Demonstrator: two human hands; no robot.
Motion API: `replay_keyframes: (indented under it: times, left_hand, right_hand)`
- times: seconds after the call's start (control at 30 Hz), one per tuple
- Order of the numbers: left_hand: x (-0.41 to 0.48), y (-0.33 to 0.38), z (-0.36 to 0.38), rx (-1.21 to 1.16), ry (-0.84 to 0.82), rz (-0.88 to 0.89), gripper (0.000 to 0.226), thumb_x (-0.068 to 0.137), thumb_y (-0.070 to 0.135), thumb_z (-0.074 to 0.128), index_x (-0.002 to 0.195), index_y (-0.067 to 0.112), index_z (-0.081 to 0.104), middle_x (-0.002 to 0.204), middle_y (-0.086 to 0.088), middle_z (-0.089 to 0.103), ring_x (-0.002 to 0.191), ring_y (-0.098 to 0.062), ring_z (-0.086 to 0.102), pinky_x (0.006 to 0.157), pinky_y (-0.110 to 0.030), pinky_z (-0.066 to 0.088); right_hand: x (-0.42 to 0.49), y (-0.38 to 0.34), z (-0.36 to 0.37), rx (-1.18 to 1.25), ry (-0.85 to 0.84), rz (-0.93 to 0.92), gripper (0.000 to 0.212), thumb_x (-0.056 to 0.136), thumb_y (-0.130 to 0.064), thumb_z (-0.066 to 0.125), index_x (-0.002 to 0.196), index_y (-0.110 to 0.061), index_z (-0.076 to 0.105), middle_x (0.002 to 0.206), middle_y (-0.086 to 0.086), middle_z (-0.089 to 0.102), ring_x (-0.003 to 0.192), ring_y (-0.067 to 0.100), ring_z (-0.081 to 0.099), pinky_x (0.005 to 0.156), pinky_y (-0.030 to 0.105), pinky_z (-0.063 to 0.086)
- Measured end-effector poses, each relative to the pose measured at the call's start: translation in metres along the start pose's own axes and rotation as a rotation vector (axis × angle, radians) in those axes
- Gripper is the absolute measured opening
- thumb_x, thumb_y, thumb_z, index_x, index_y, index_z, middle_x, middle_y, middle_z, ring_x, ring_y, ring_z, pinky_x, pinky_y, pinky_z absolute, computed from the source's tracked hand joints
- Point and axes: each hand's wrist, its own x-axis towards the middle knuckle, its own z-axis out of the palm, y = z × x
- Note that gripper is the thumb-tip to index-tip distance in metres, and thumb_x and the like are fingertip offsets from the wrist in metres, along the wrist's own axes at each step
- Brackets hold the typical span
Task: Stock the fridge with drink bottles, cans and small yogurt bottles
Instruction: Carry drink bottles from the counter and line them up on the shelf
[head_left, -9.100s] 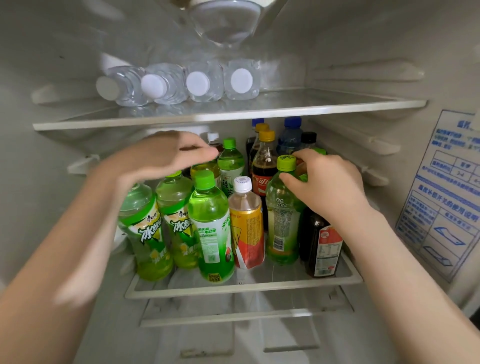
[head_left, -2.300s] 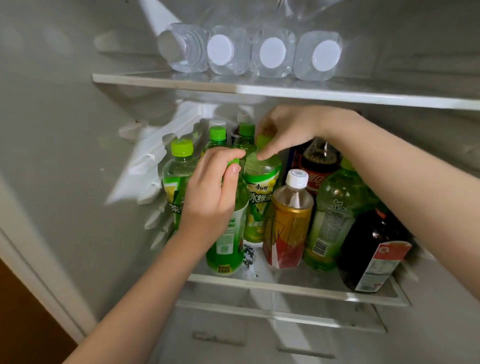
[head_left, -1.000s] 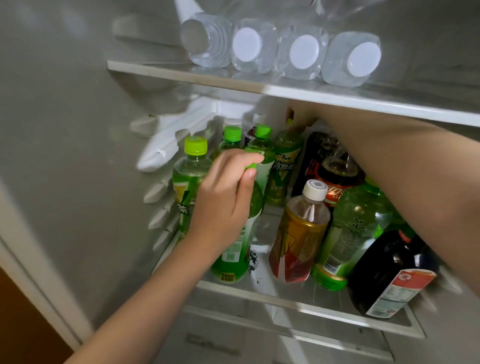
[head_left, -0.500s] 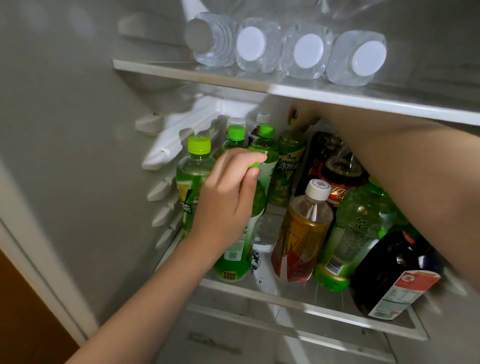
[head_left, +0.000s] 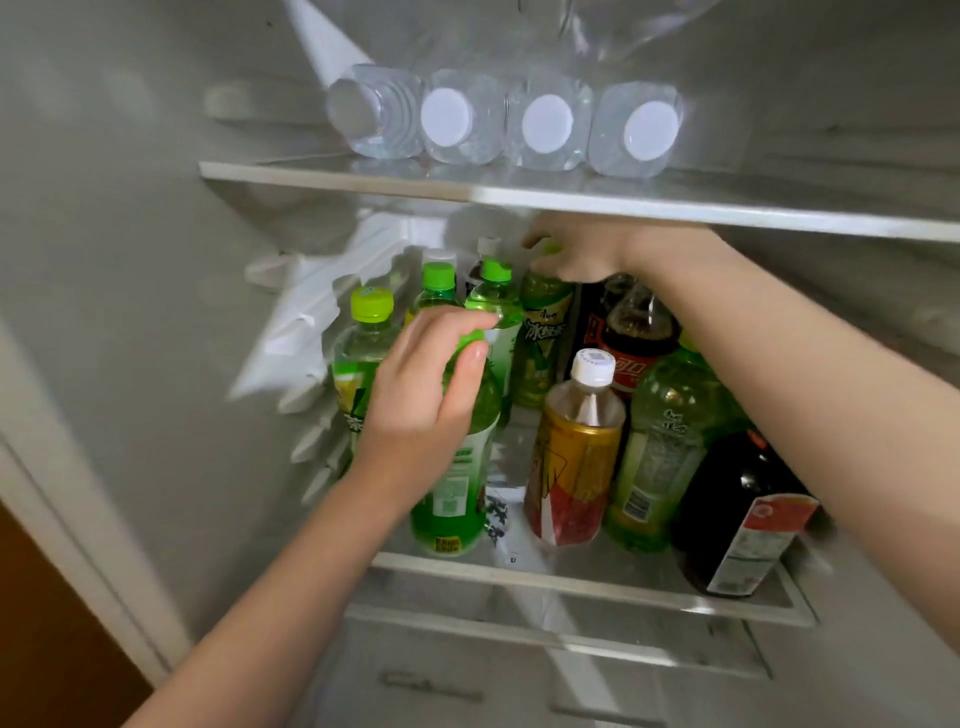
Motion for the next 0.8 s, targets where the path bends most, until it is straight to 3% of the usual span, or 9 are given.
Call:
replay_keyframes:
  times: [0.13, 0.23, 0.3, 0.4, 0.53, 0.67, 0.73, 0.8]
  left_hand:
    - [0.009, 0.001, -0.021, 0.142, -0.135, 0.045, 0.032, 0.095, 0.023, 0.050, 0.124, 0.017, 0.062, 0.119, 0.014, 0.054, 0.111, 0.010, 0.040, 0.095, 0.005, 0.021]
    - [0.017, 0.003, -0.037, 0.273, -0.226, 0.089, 0.038, 0.097, 0.029, 0.042, 0.129, 0.019, 0.059, 0.124, 0.004, 0.061, 0.118, -0.008, 0.048, 0.100, -0.018, 0.029]
    - [0.020, 0.006, -0.044, 0.319, -0.250, 0.099, 0.039, 0.096, 0.029, 0.039, 0.130, 0.021, 0.057, 0.121, 0.000, 0.064, 0.117, -0.020, 0.050, 0.098, -0.032, 0.033]
    - [0.025, 0.002, -0.053, 0.295, -0.188, 0.150, 0.034, 0.095, 0.017, 0.043, 0.124, 0.016, 0.062, 0.116, -0.004, 0.067, 0.111, -0.025, 0.057, 0.099, -0.041, 0.039]
    - [0.032, -0.013, -0.057, 0.226, -0.050, 0.015, 0.030, 0.093, 0.005, 0.046, 0.118, 0.006, 0.063, 0.123, -0.011, 0.061, 0.118, -0.026, 0.053, 0.105, -0.035, 0.036]
    - [0.034, -0.024, -0.052, 0.230, -0.150, -0.162, 0.034, 0.094, 0.011, 0.049, 0.127, 0.013, 0.057, 0.131, -0.003, 0.056, 0.124, -0.017, 0.047, 0.100, -0.020, 0.030]
    - [0.033, -0.028, -0.052, 0.233, -0.182, -0.191, 0.037, 0.093, 0.013, 0.051, 0.130, 0.019, 0.054, 0.132, 0.001, 0.055, 0.119, -0.014, 0.049, 0.096, -0.020, 0.032]
    - [0.030, -0.030, -0.054, 0.200, -0.190, -0.226, 0.039, 0.093, 0.016, 0.052, 0.130, 0.028, 0.053, 0.125, 0.006, 0.057, 0.102, -0.011, 0.054, 0.089, -0.025, 0.039]
  right_hand:
    - [-0.051, -0.013, 0.000, 0.048, 0.176, -0.093, 0.038, 0.095, -0.031, 0.048, 0.132, -0.022, 0.050, 0.133, 0.006, 0.054, 0.120, 0.026, 0.050, 0.095, 0.030, 0.039]
    - [-0.080, -0.026, 0.015, 0.160, 0.276, -0.201, 0.037, 0.092, -0.029, 0.054, 0.128, -0.020, 0.055, 0.123, 0.005, 0.063, 0.113, 0.022, 0.058, 0.097, 0.034, 0.045]
    - [-0.093, -0.038, 0.028, 0.261, 0.277, -0.242, 0.040, 0.092, -0.029, 0.055, 0.130, -0.018, 0.054, 0.129, 0.002, 0.060, 0.117, 0.016, 0.057, 0.101, 0.033, 0.042]
    - [-0.098, -0.053, 0.047, 0.351, 0.267, -0.267, 0.045, 0.093, -0.031, 0.055, 0.135, -0.015, 0.049, 0.134, 0.002, 0.056, 0.122, 0.016, 0.053, 0.103, 0.034, 0.041]
    - [-0.098, -0.066, 0.058, 0.468, 0.273, -0.240, 0.047, 0.091, -0.038, 0.057, 0.129, -0.012, 0.049, 0.118, 0.006, 0.064, 0.108, 0.020, 0.060, 0.089, 0.041, 0.049]
    - [-0.109, -0.075, 0.066, 0.578, 0.373, -0.215, 0.040, 0.091, -0.035, 0.057, 0.120, -0.009, 0.050, 0.105, 0.005, 0.066, 0.094, 0.022, 0.064, 0.079, 0.043, 0.051]
    - [-0.121, -0.075, 0.072, 0.607, 0.431, -0.202, 0.040, 0.091, -0.034, 0.057, 0.122, -0.009, 0.048, 0.103, 0.003, 0.067, 0.091, 0.019, 0.065, 0.077, 0.042, 0.052]
    - [-0.137, -0.071, 0.078, 0.643, 0.487, -0.176, 0.041, 0.091, -0.035, 0.056, 0.122, -0.011, 0.048, 0.099, 0.001, 0.067, 0.086, 0.016, 0.066, 0.075, 0.040, 0.053]
